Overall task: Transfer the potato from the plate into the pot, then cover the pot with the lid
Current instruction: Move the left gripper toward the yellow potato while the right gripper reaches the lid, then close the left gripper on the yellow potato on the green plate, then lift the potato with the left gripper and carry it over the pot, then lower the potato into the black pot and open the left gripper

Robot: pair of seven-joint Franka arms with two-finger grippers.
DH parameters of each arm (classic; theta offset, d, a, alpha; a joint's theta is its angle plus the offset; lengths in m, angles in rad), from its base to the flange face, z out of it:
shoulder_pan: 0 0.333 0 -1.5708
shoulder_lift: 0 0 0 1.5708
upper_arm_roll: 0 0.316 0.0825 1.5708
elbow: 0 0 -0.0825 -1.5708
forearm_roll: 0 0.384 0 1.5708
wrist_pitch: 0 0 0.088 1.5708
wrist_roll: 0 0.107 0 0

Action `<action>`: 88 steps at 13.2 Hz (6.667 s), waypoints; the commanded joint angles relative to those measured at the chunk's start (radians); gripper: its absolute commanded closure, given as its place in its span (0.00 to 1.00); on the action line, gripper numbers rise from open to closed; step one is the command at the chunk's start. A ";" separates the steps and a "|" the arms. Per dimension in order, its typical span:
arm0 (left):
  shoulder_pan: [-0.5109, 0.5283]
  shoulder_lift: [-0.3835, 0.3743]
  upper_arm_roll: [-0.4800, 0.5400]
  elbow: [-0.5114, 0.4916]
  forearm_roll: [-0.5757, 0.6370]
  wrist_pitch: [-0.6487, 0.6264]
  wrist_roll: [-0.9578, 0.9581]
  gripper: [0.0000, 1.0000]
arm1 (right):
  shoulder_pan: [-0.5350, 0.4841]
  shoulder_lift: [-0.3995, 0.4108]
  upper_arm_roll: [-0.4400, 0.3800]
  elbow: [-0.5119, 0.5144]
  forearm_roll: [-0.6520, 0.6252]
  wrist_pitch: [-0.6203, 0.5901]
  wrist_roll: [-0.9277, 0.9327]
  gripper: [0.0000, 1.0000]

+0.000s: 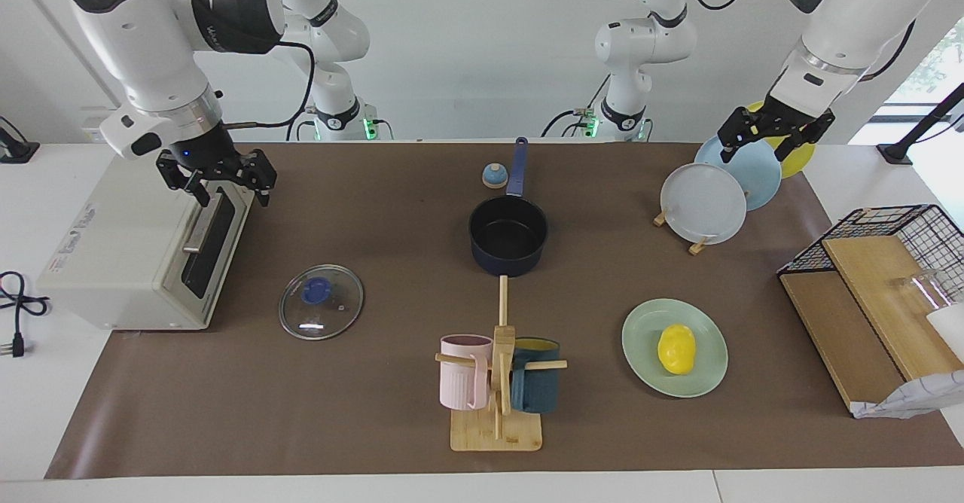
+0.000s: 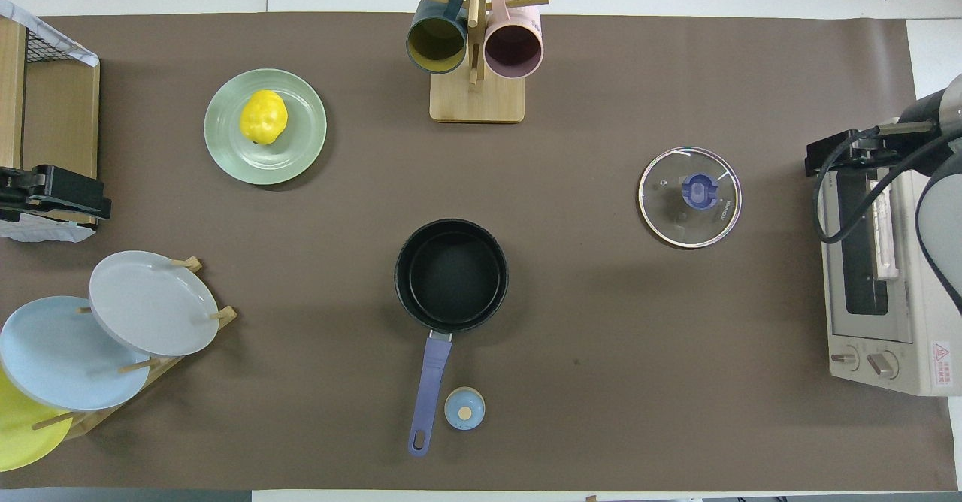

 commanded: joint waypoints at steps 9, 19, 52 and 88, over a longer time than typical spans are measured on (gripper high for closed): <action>-0.011 -0.023 0.007 -0.032 -0.010 0.011 -0.001 0.00 | 0.019 -0.020 0.012 -0.016 0.009 0.007 0.020 0.00; -0.052 0.185 0.006 0.066 -0.053 0.132 -0.010 0.00 | 0.031 -0.020 0.034 -0.017 0.009 0.021 -0.054 0.00; -0.115 0.665 0.009 0.168 0.100 0.634 0.110 0.94 | 0.025 0.237 0.050 -0.378 0.081 0.613 -0.287 0.10; -0.684 0.135 0.012 -0.691 -0.078 1.103 -0.570 1.00 | 0.227 0.193 0.162 -0.128 0.023 0.280 0.183 0.61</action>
